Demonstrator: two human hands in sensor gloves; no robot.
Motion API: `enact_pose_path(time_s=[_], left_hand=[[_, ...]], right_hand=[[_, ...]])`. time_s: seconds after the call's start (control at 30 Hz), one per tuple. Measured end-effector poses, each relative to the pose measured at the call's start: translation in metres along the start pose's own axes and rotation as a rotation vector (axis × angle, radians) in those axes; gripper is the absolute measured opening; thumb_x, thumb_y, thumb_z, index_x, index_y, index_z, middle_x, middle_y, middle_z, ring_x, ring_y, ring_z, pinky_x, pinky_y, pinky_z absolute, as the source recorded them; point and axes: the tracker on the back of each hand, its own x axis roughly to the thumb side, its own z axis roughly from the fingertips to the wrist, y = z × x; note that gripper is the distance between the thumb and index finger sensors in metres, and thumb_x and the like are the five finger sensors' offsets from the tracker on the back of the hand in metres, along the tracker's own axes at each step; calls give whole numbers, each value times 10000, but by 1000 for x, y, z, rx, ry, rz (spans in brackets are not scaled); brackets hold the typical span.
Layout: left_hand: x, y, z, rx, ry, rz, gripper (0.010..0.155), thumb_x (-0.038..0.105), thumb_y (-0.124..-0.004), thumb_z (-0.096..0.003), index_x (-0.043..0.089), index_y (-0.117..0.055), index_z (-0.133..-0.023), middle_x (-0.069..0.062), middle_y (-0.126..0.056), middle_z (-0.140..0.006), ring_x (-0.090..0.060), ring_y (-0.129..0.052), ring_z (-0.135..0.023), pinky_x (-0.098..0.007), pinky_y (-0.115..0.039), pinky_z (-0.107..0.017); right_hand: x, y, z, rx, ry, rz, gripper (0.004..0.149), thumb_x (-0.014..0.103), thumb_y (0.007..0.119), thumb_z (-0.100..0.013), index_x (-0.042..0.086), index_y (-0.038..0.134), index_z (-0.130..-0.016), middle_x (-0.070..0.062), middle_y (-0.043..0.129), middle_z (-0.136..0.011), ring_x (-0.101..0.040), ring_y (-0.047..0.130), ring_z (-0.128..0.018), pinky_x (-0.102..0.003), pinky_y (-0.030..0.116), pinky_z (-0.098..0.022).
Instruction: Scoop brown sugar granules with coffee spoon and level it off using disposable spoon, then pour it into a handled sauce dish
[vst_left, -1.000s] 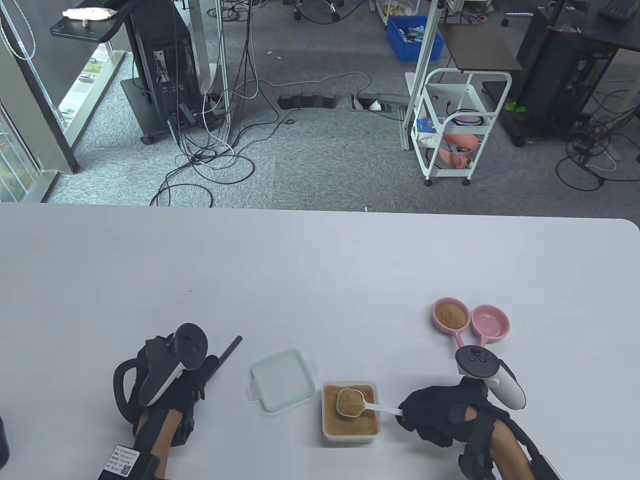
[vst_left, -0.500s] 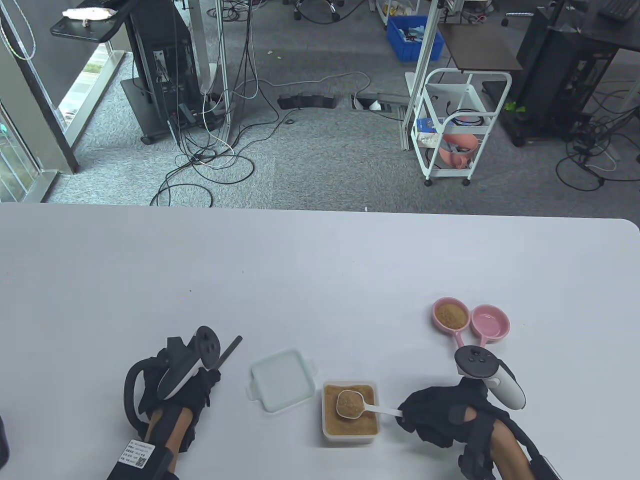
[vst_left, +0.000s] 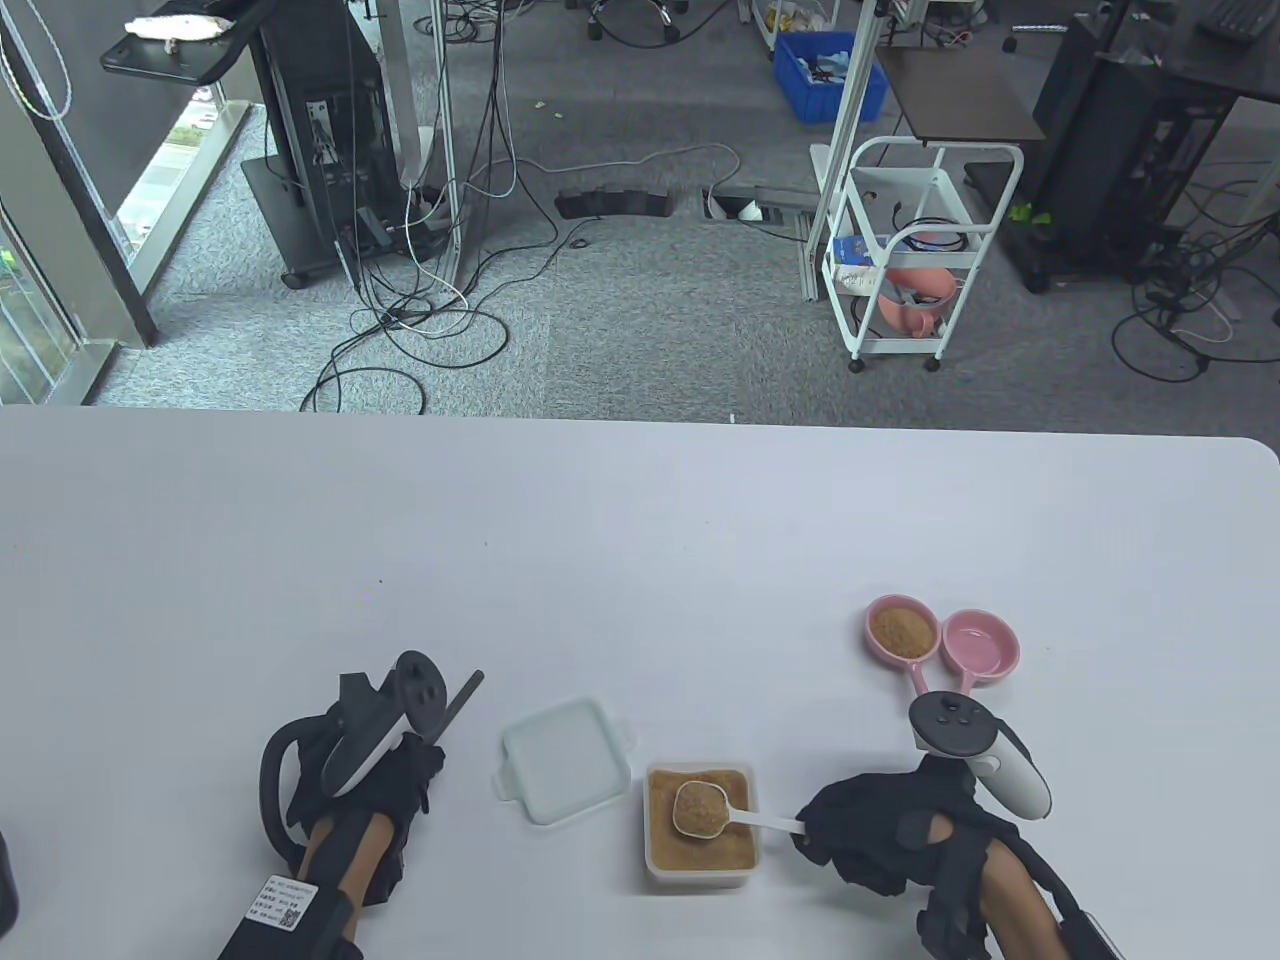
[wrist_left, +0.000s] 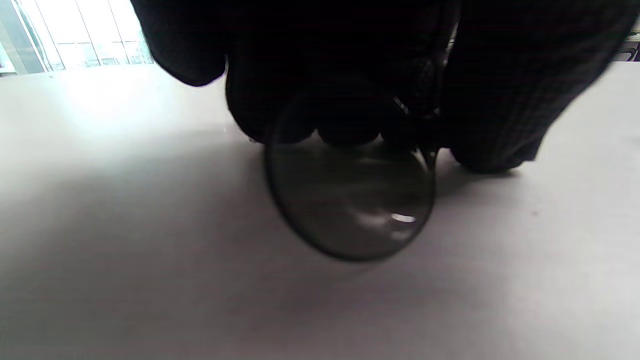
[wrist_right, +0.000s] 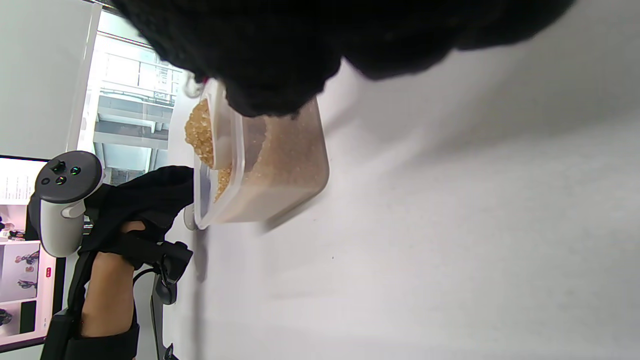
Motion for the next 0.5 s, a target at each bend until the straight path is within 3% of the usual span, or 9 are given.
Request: enact_pose_path(time_s=[0.33,0.5], left_hand=[[7,2,4,24,-52,-53,416,578,-895,-395,401,-932,-769,150,-952,-780,-165,-973,-786,-481,-710,-739],[13,19,18,117,-123,29,414,580,-862,-402,403,-896,-775,156,-929,-783,-157,-968,-781,-474,-705,-742]], right_hand=[[0,0,1,-1,-2,-7,431,385,782,-492,110,917,-795,12,984,-377,-214,931,-137,-482,795,-331],[1,-1,1,1,-13,-25,431,384,783,-493,108,916,-796,14,984,-377,-212,931,-135,-480,796,-329]])
